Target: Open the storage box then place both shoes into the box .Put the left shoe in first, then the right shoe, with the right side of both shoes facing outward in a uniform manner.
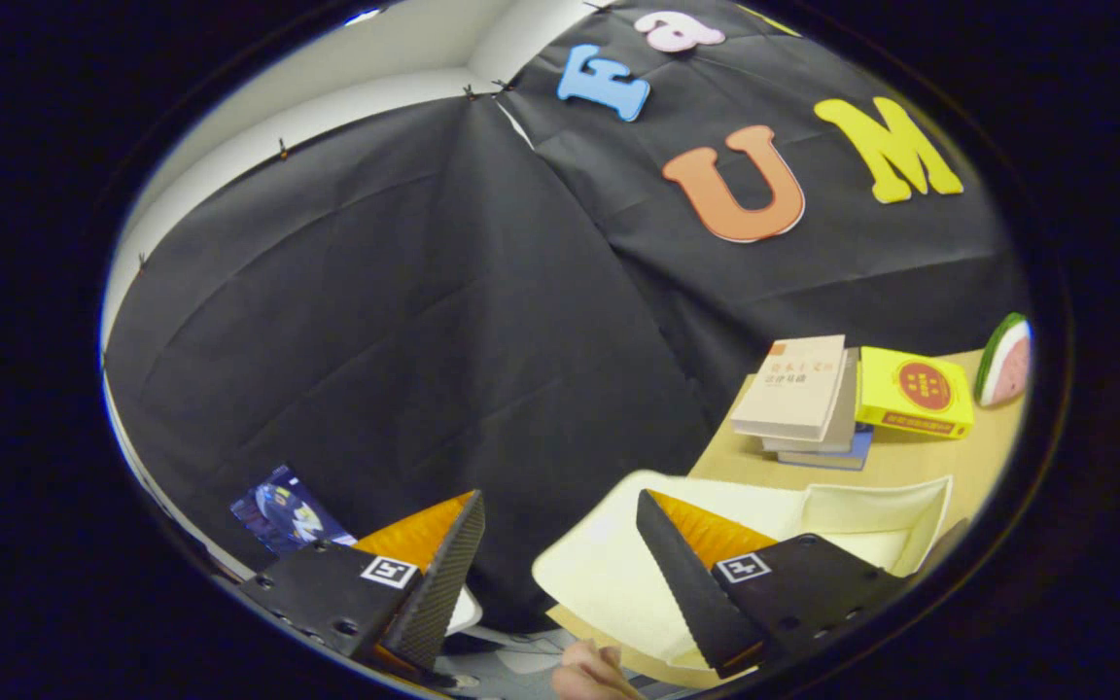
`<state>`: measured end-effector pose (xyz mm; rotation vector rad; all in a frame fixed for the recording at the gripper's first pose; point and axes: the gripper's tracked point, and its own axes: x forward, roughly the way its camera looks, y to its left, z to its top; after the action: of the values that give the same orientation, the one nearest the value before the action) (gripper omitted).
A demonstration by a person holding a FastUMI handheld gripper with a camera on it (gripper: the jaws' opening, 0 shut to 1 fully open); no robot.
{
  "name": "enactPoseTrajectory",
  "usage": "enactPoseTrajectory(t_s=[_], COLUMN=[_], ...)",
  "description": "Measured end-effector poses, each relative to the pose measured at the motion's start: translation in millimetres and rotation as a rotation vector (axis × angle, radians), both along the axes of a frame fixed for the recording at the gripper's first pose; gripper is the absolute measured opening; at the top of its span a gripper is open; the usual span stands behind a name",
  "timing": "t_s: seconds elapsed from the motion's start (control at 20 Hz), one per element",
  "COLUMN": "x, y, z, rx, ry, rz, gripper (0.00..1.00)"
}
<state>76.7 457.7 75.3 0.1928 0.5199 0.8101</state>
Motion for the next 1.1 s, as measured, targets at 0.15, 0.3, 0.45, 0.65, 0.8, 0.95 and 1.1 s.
enactPoseTrajectory(t_s=[0.15,0.3,0.45,0.65,0.8,0.95,1.1], x=[-6.2,-4.1,-3.4,-3.6,0.2,8.2,10.0], y=[-36.6,-87.7,-139.1,-217.6,-277.2,-334.7,-378.0], z=[-3.8,-6.2,-27.5,-63.7,-78.4,-88.0,-101.7], rx=[-0.066,-0.106,-0.165,-0.220,-0.239,-0.273,-0.284], ry=[-0.046,-0.114,-0.132,-0.087,-0.070,-0.074,-0.057], rz=[-0.026,-0.083,-0.128,-0.205,-0.277,-0.372,-0.452], gripper=[0.96,0.96,0.95,0.96,0.96,0.95,0.95])
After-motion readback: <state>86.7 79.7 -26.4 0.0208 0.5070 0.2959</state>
